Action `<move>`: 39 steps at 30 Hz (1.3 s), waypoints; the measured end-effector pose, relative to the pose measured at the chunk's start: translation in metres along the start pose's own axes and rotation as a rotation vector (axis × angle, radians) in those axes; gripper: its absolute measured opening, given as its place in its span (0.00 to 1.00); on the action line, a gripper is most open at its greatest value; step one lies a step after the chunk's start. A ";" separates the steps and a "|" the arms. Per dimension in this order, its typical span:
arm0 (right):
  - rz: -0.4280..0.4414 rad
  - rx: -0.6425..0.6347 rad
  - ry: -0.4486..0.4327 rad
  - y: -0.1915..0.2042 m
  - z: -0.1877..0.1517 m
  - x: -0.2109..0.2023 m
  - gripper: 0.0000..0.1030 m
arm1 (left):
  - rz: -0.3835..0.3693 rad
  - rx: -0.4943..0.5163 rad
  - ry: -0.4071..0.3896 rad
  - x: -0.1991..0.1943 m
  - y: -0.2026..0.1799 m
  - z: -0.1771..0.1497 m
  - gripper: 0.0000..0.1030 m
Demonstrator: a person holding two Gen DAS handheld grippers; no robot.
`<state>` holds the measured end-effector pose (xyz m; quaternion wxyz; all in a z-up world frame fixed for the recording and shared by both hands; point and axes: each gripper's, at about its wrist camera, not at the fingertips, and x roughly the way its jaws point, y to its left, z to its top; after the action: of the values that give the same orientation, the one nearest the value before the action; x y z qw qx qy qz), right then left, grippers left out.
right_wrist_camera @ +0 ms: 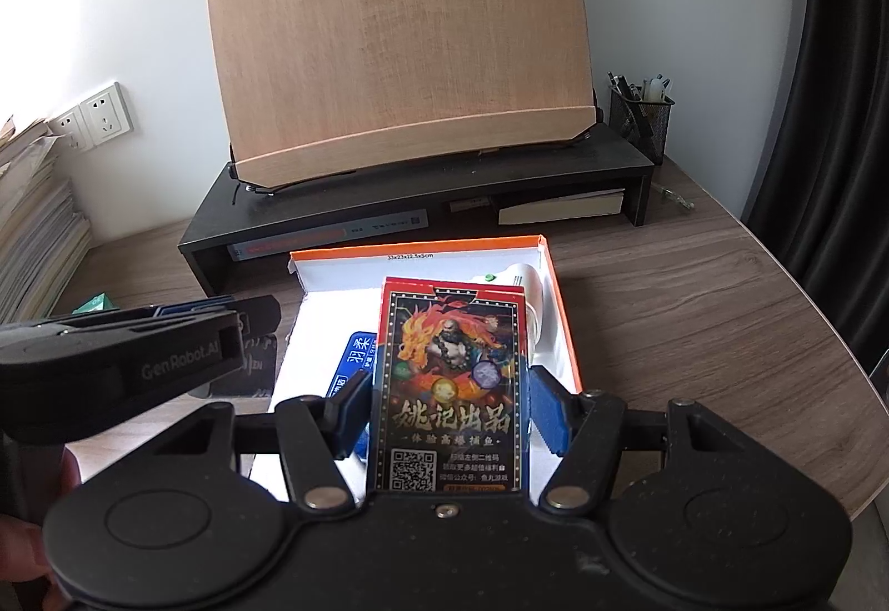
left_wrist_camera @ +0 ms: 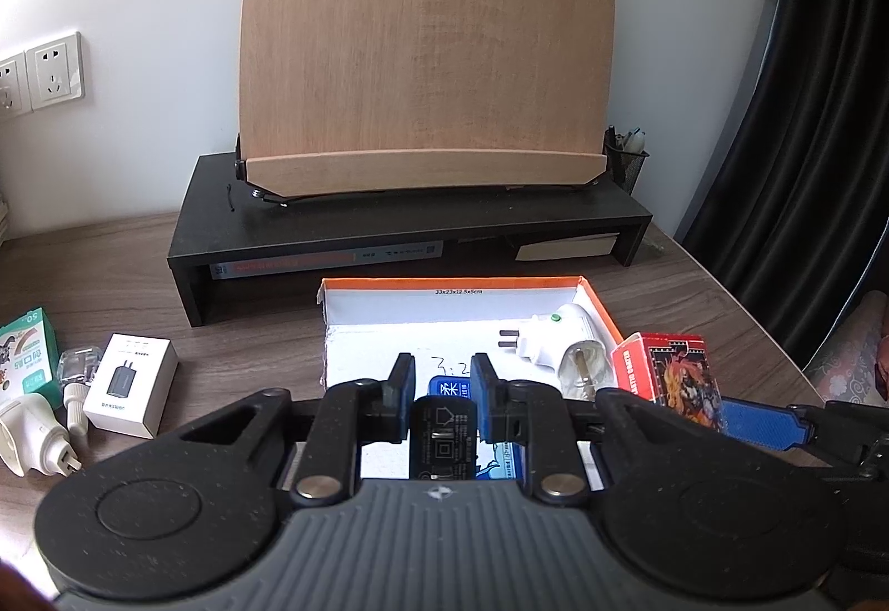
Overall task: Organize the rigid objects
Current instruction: 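Lower the held black charger and red card box into the white box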
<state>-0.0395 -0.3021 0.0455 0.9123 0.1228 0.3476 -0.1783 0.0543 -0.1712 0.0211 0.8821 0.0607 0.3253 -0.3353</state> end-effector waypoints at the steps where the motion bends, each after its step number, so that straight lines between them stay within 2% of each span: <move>1: 0.000 -0.001 0.000 0.000 0.000 0.001 0.70 | 0.000 0.000 0.000 0.001 0.001 0.000 0.22; 39: 0.006 0.004 0.033 0.006 0.004 0.024 0.70 | -0.003 -0.015 0.019 0.018 0.010 0.004 0.22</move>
<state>-0.0176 -0.3038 0.0327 0.9068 0.1286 0.3617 -0.1741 0.0728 -0.1753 0.0118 0.8789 0.0567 0.3363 -0.3334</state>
